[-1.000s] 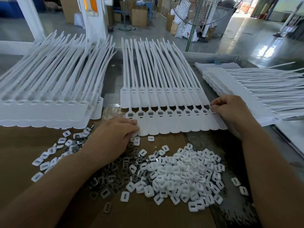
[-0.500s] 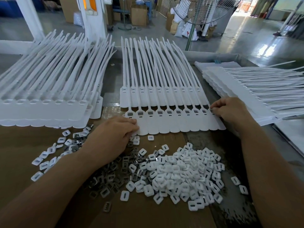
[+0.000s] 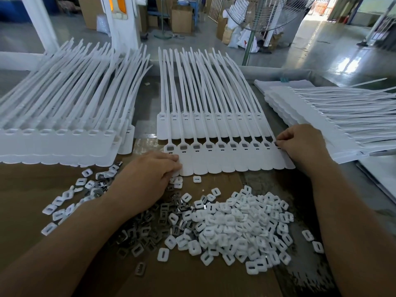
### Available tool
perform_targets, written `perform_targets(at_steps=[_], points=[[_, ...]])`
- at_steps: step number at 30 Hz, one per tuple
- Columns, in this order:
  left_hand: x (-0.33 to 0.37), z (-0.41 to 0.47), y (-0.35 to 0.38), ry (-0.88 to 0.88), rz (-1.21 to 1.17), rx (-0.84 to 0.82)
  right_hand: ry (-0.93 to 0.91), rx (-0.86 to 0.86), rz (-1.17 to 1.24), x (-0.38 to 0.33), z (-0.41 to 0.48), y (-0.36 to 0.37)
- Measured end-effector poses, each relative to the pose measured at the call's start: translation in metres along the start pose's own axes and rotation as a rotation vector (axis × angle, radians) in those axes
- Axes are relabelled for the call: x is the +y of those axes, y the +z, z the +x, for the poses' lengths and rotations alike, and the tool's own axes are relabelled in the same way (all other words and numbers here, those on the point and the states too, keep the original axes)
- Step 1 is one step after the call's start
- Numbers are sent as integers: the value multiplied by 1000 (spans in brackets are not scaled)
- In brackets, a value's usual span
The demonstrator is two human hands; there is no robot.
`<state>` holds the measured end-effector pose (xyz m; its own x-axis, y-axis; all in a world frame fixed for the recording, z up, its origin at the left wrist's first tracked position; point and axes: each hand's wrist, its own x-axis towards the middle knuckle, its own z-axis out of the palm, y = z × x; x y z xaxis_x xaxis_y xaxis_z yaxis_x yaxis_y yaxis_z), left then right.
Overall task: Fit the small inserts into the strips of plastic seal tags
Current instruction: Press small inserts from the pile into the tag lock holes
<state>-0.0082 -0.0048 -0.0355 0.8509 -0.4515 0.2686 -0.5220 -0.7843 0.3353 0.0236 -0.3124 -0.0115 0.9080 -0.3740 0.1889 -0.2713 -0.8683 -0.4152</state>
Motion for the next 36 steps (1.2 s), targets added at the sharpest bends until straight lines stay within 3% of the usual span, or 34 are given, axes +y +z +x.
perform_targets(at_steps=[7,12,16,19,22,27,36], points=[[0,0,0,1,-2,6,-23,-36,-153,-6,-1,-3],[1,-1,-1,7,-1,10,-104,51,80,-18,-7,-8],[1,-1,-1,5,-4,14,-324,-282,263,-45,-24,-12],[2,0,-1,4,0,16,-491,-570,254,-60,-40,-11],[2,-1,-2,5,3,15,-588,-750,174,-69,-51,-7],[2,0,-2,9,6,11,-605,-860,184,-77,-61,2],[2,-2,-2,11,13,11,-647,-861,167,-80,-67,4]])
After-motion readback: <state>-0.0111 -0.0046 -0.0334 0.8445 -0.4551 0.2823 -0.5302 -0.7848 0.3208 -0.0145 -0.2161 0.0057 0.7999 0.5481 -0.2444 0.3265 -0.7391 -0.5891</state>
